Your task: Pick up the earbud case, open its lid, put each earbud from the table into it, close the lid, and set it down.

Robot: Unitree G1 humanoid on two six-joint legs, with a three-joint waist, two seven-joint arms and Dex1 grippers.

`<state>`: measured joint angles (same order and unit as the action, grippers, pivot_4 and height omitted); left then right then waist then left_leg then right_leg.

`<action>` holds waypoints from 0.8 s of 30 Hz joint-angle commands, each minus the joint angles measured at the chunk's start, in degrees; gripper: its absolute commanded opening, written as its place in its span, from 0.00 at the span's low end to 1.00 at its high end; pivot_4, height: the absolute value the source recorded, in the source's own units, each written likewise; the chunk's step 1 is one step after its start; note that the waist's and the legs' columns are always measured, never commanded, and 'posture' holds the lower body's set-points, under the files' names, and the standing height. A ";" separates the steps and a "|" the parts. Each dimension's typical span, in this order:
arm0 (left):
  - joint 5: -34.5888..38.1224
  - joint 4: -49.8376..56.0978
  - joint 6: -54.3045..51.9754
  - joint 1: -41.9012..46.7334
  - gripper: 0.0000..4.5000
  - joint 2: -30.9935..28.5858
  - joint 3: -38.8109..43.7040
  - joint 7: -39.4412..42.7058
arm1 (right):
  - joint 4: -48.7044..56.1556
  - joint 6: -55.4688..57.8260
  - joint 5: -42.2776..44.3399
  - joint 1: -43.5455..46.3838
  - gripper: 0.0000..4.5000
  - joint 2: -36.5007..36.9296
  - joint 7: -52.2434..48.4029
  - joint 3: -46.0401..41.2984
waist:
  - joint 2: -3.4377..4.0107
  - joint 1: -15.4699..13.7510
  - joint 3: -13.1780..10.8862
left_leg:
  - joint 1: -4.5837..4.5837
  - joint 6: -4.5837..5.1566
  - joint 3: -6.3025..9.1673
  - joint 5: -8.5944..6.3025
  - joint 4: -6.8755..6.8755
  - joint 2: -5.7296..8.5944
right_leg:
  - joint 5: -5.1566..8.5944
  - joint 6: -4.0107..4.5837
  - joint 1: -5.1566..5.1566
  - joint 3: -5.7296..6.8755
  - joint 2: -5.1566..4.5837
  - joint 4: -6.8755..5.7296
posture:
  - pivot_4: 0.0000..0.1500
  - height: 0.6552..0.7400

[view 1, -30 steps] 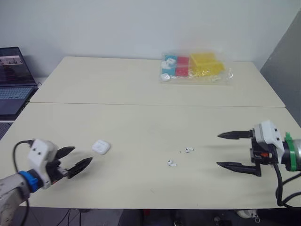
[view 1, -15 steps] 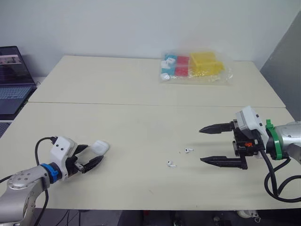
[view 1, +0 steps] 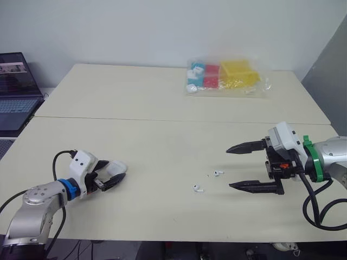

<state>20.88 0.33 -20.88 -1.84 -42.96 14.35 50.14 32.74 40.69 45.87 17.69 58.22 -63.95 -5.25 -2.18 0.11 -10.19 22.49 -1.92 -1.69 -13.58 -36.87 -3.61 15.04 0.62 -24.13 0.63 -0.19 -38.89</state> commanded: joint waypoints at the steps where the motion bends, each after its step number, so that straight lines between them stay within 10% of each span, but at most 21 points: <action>1: -0.46 0.12 0.20 0.43 1.00 0.02 -0.92 0.35 | 0.17 -1.12 -0.64 1.98 1.00 -0.40 -0.08 0.18 | 0.00 0.00 0.00 | -0.01 0.00 0.00 0.00 0.00 0.00 | 0.00 0.00 0.00 0.00 0.00 0.00 | 1.00 1.00; 6: -1.05 -0.19 -0.05 0.43 1.00 -0.35 -1.75 0.97 | -0.16 -1.42 -0.99 4.54 1.00 -1.76 0.21 1.35 | 0.01 0.01 0.01 | -0.03 0.00 0.00 0.00 -0.01 0.00 | -0.01 -0.01 0.01 0.00 0.00 -0.03 | 1.00 1.00; 12: -1.91 -0.43 0.31 0.19 0.62 -0.80 -2.44 2.13 | -0.31 -1.49 -1.69 4.90 1.00 -2.20 -0.51 1.78 | 0.01 -0.02 0.01 | -0.01 0.00 -0.03 0.00 0.00 0.01 | -0.01 -0.01 0.01 -0.03 -0.02 0.00 | 1.00 1.00; 24: -0.76 9.53 5.46 2.57 0.62 2.06 -7.84 6.43 | 0.31 -0.19 -1.80 1.94 1.00 -1.61 1.09 0.23 | 0.02 -0.23 0.00 | 0.05 0.00 -0.03 0.00 -0.01 0.04 | -0.02 -0.03 0.00 -0.02 -0.07 0.02 | 1.00 1.00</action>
<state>19.25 5.11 -17.97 -0.94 -41.66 8.53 55.37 32.24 39.52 43.40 20.08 55.98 -63.64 -3.36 -2.16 -0.12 -10.18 22.57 -1.93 -1.70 -13.58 -36.91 -3.57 15.02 0.58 -24.13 0.62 -0.27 -38.85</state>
